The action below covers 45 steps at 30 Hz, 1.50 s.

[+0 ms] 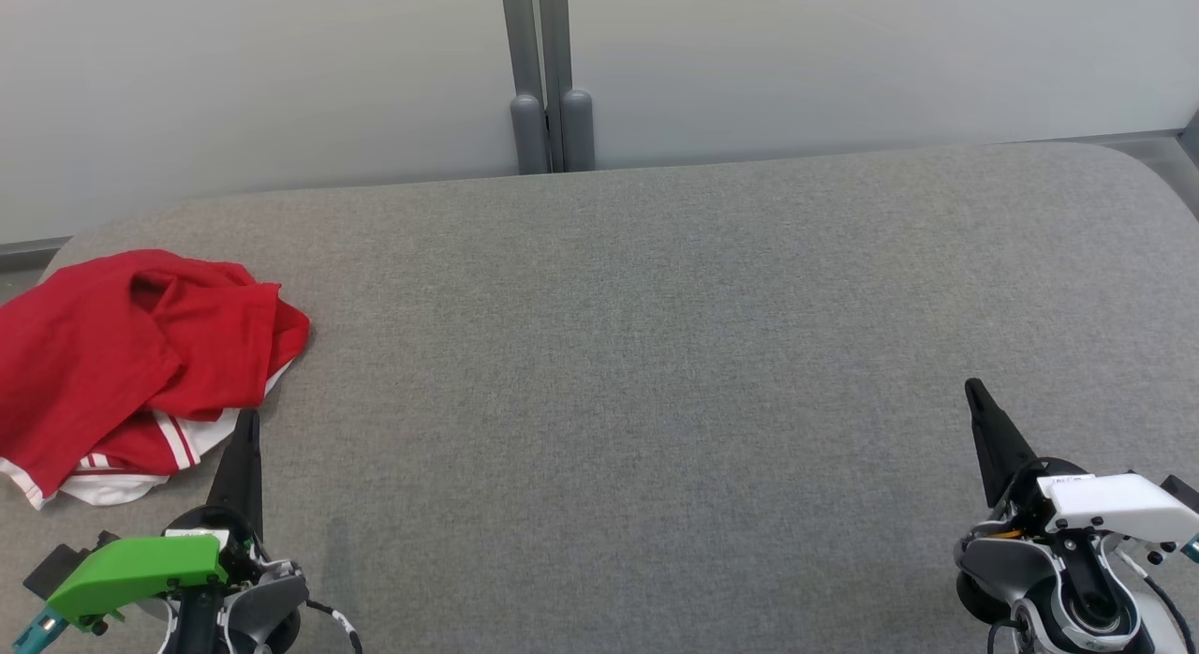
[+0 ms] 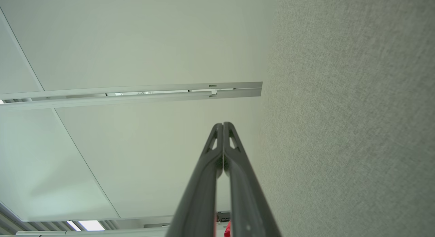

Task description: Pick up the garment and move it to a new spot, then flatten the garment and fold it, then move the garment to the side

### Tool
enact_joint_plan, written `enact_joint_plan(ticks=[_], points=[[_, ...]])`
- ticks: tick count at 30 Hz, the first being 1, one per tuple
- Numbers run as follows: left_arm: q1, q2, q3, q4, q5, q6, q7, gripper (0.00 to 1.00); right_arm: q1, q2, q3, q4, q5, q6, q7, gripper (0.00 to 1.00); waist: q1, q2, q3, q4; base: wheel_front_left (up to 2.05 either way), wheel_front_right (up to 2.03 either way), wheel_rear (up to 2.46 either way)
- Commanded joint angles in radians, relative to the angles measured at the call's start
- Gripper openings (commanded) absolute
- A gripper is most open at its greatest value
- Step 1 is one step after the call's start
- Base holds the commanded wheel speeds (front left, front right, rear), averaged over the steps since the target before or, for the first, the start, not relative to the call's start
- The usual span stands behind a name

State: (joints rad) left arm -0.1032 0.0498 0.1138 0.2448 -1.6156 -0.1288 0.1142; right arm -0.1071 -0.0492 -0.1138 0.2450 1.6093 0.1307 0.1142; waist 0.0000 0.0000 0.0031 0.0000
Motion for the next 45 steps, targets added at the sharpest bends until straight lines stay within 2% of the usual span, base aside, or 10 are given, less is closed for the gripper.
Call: enact_joint_plan(ticks=[1, 45], points=[[-0.016, 0.002, 0.000, 0.001, 0.008, -0.005, 0.001, 0.00, -0.005, -0.002, 0.001, 0.001, 0.007, 0.000, 0.002, 0.00, 0.0000, 0.0000, 0.000, 0.000, 0.00, 0.00, 0.00], [-0.016, 0.002, 0.000, 0.001, 0.008, -0.006, 0.001, 0.00, -0.005, -0.002, 0.001, 0.001, 0.007, 0.000, 0.002, 0.00, 0.0000, 0.0000, 0.000, 0.000, 0.00, 0.00, 0.00]])
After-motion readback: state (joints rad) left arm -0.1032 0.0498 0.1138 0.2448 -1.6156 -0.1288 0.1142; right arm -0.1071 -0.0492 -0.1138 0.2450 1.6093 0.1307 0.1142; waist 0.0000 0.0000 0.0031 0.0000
